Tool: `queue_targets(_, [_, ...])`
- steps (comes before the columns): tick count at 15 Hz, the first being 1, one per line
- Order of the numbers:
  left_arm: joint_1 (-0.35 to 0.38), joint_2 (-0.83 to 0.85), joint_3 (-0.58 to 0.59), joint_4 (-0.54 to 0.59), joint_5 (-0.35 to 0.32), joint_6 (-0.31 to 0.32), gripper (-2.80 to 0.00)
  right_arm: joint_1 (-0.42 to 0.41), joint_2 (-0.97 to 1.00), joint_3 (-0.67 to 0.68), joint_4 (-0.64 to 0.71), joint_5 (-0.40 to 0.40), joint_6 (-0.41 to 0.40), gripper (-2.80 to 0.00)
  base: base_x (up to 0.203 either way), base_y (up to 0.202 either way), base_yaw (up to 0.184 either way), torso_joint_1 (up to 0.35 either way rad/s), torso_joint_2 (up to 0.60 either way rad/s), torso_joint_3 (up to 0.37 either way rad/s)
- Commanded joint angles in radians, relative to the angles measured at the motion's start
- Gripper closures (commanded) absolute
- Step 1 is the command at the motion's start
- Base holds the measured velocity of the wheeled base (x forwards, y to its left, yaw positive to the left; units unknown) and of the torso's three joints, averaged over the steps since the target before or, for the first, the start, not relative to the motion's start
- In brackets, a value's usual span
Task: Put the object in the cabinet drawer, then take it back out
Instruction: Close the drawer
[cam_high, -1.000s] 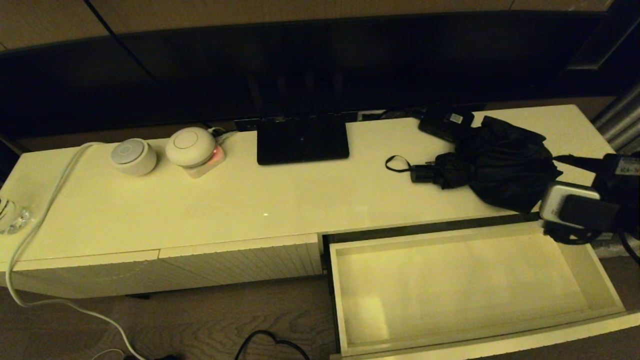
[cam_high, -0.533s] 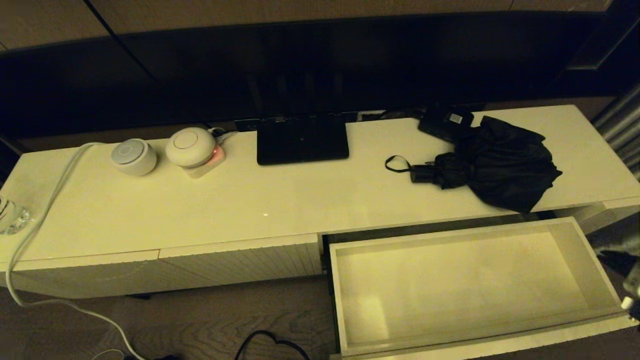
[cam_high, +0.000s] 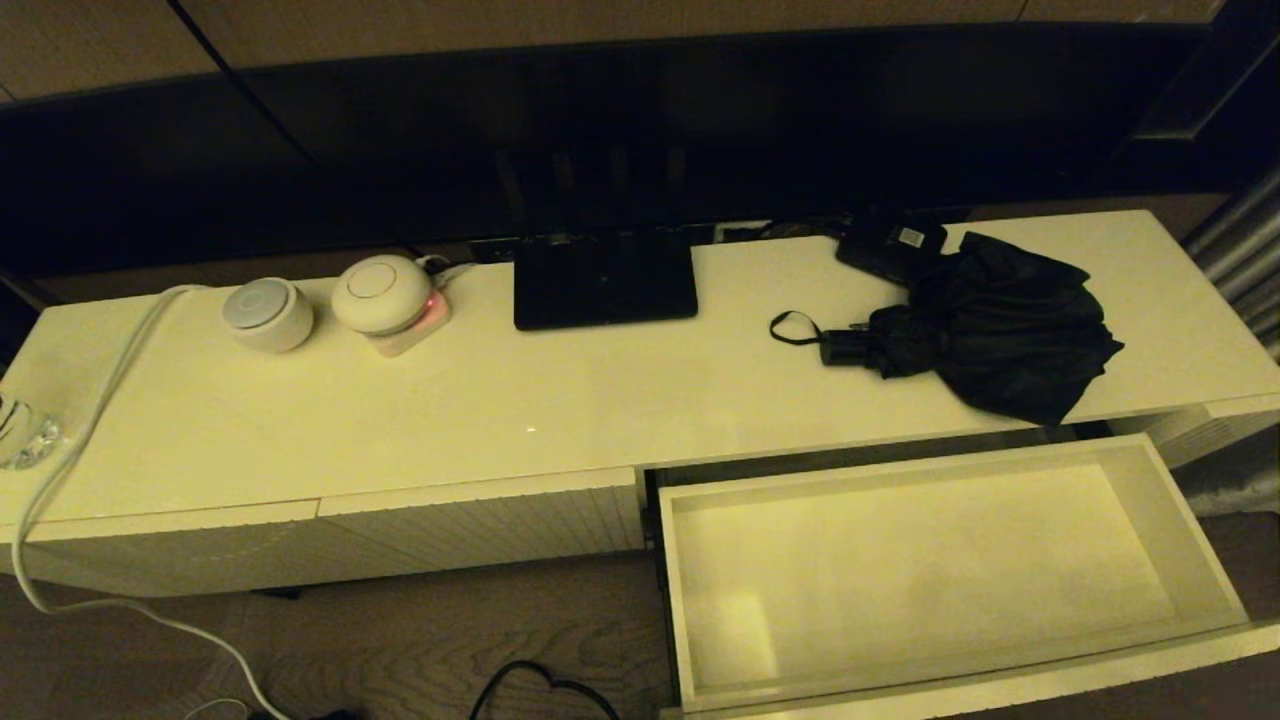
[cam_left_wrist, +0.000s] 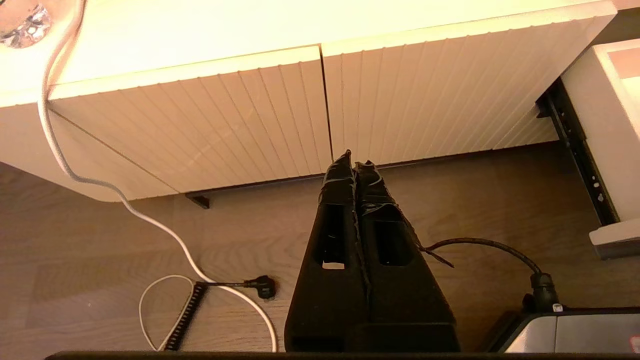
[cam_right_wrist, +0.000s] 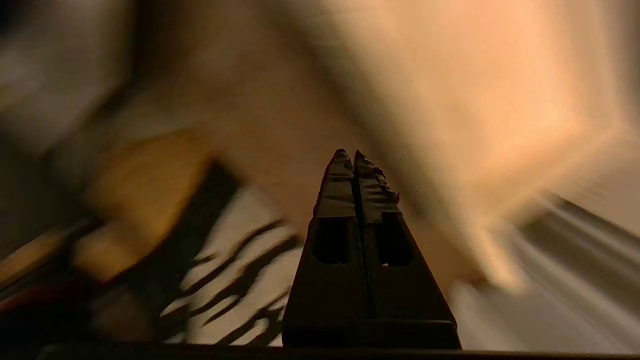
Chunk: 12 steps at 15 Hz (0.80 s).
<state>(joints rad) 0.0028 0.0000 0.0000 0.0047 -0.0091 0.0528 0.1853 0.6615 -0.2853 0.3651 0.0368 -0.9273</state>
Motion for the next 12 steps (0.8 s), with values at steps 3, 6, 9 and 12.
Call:
queue_targets(3, [0.0,0.0,0.003,0.0,0.0,0.001,0.0,0.047,0.029,0.086,0.055,0.108,-0.084,0.0,0.0,0.0,0.0,0.0,0.0,0.0])
queue_targets(6, [0.0,0.0,0.003,0.0,0.0,0.0,0.0,0.05,0.145,0.091,0.047,0.137,-0.095,0.0,0.0,0.0,0.0,0.0,0.0,0.0])
queue_targets(9, [0.0,0.0,0.003,0.0,0.0,0.001,0.0,0.051,0.223,0.069,0.046,0.16,-0.108,0.0,0.0,0.0,0.0,0.0,0.0,0.0])
queue_targets(12, [0.0,0.0,0.003,0.0,0.0,0.0,0.0,0.051,0.29,0.032,0.046,0.195,-0.152,0.0,0.0,0.0,0.0,0.0,0.0,0.0])
